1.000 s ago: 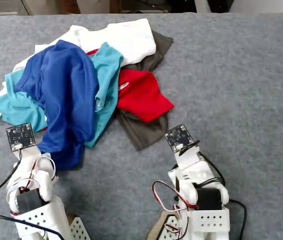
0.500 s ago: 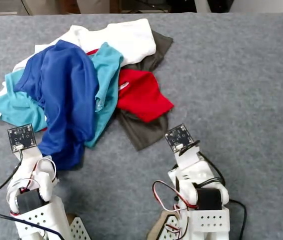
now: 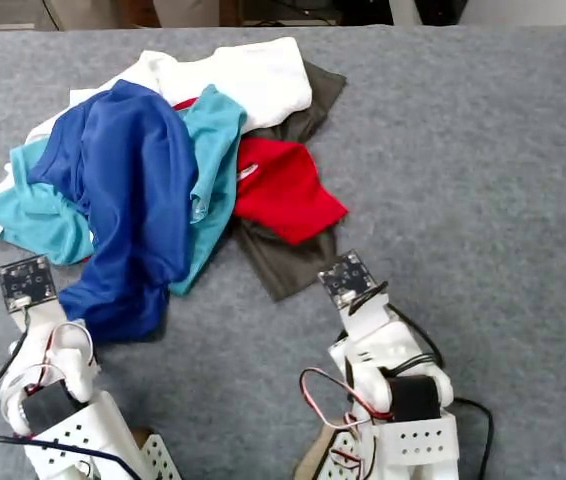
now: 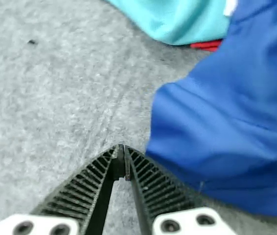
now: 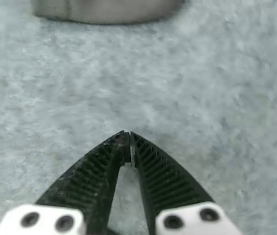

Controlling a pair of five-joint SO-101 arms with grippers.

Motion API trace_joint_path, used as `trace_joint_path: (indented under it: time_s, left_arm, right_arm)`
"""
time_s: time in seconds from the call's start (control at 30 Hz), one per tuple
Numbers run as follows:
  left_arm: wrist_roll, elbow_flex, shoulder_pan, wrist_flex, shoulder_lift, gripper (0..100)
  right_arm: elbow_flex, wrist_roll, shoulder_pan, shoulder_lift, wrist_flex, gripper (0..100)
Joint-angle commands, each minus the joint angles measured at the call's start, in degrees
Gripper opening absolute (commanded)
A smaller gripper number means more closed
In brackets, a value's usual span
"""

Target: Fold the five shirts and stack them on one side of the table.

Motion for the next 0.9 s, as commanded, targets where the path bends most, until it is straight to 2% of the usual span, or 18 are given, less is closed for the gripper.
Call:
trace_joint_path:
  time_s: [0.0,0.13,0.23,0.3,0.47,0.67,0.77,0.87]
  left_arm:
    - [1.93,0.53,-0.7,-0.35,-0.57,2]
    - [2.55,0.53,-0.97,-1.76,-0.57,2]
    - [8.53,0.53,-4.92,-4.48,-0.57,2]
    - [11.78,0.53,-7.47,-6.15,-0.48,3]
    - [18.46,0.0,-10.29,-6.24,-0.22,12]
    - [20.22,-1.14,-11.34,-4.92,-0.04,14]
    - [19.96,-2.02,-11.16,-3.34,0.04,14]
    - [17.05,-4.22,-10.9,0.53,0.13,16]
  right_arm:
    - [0.13,-0.09,-2.68,-6.29,-6.42,0.6]
    - [-0.22,-0.35,-2.86,-6.2,-23.74,0.9]
    - [-0.57,-0.44,-5.58,-5.76,-31.65,0.9]
    - [-0.57,-0.44,-8.57,-5.67,-30.51,0.9]
    - [-0.66,-0.53,-12.26,-5.67,-28.4,0.9]
    - [-5.23,-0.53,-12.26,-4.79,-27.96,0.9]
    - [-12.7,-0.44,-12.7,2.86,-26.9,0.9]
    - [-24.4,-2.55,-15.87,17.98,-24.09,0.9]
